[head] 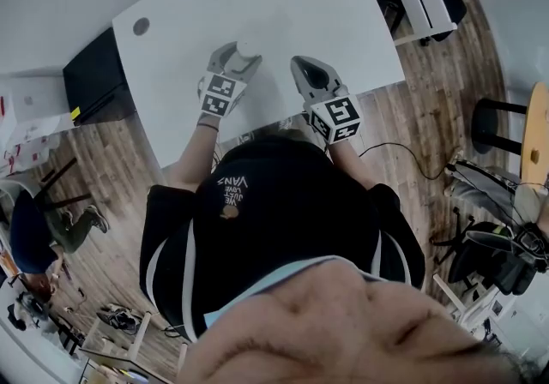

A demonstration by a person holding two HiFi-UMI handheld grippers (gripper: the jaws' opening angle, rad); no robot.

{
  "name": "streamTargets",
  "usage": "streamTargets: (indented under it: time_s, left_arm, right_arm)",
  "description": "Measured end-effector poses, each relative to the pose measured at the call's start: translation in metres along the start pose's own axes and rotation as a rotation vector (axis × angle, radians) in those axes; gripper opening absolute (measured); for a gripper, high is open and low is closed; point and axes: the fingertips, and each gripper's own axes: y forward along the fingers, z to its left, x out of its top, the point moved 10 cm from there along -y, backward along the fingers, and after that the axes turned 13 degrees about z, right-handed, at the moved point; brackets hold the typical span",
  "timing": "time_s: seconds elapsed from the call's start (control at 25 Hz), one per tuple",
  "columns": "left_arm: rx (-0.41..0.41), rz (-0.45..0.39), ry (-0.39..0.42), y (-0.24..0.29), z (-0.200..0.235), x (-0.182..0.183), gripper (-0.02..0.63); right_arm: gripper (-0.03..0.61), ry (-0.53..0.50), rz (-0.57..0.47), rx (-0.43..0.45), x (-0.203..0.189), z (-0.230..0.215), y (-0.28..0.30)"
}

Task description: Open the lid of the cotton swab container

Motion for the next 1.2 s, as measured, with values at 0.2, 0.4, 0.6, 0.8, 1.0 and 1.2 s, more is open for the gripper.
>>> streamTargets:
  time_s: [0.2,0.4,0.6,0.8,1.0,1.2]
  left_arm:
    - [0.021,-0.019,0.008,-0.027,0.002,0.017,0.262]
    - [0.058,-0.048,0.043,-0.049,0.003,0.033,0.262]
    - [0.085,-0.041,0.073,-0.066,0.001,0.040,0.262]
    - [0.106,-0.001,0.096,-0.075,-0.003,0.037,0.262]
    - [0.120,0.023,0.116,-0.083,-0.007,0.035,0.262]
    - [0.119,0.025,0.121,-0.089,-0.008,0.035,0.262]
  right_arm:
    - [0.014,-0.026,-0.026,0.024,0.012,0.007,0.005]
    - [0.014,-0.054,-0.050,0.052,0.024,0.013,0.010]
    - [0.014,-0.081,-0.068,0.079,0.034,0.021,0.016]
    - [0.014,-0.096,-0.076,0.101,0.039,0.029,0.021]
    - [0.014,-0.105,-0.086,0.132,0.040,0.037,0.023]
    - [0.014,-0.115,-0.101,0.167,0.043,0.046,0.024]
